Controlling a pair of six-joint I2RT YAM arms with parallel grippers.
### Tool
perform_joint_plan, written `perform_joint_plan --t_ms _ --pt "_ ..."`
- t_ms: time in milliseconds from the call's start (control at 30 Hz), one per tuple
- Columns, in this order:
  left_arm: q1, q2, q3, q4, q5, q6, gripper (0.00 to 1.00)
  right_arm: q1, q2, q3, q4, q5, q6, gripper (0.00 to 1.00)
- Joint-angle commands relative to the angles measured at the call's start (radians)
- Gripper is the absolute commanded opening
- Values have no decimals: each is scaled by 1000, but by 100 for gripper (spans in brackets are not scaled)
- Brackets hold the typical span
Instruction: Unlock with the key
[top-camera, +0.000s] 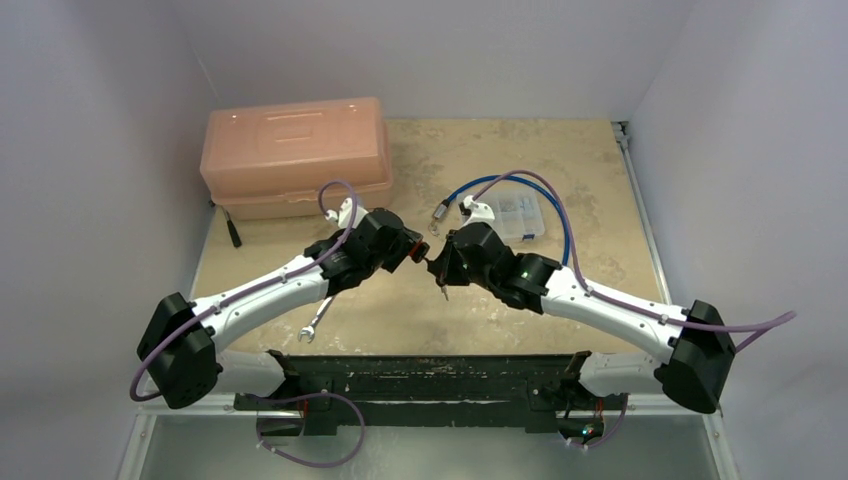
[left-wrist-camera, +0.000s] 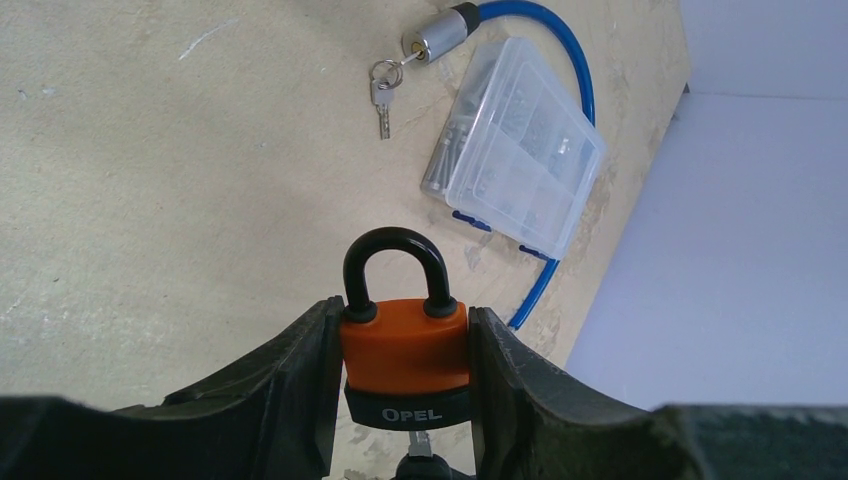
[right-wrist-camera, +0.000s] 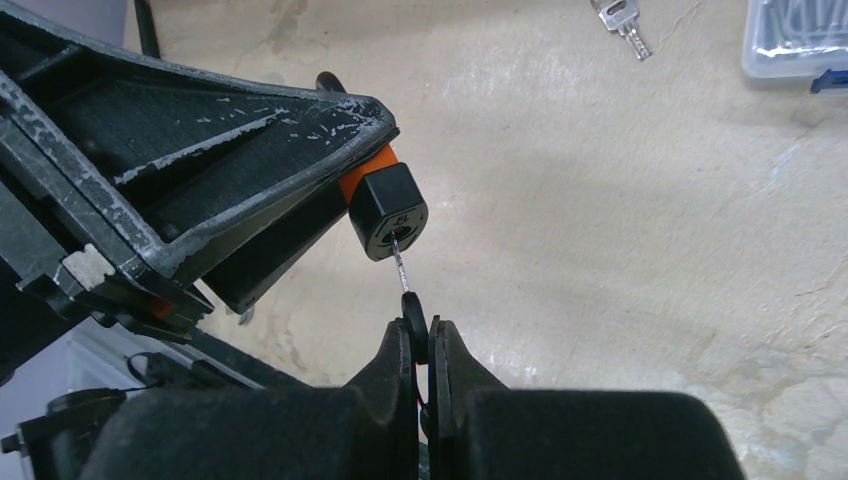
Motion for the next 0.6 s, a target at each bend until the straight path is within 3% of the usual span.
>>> perform_joint_plan --t_ms 0,200,567 --pt "-40 -8 63 48 76 -21 0 4 -11 21 -23 240 -103 0" --pt "-43 0 70 47 78 -22 0 25 10 57 -43 257 -173 0" --pt "-50 -6 60 57 75 -36 0 -8 -107 -58 -22 183 302 0"
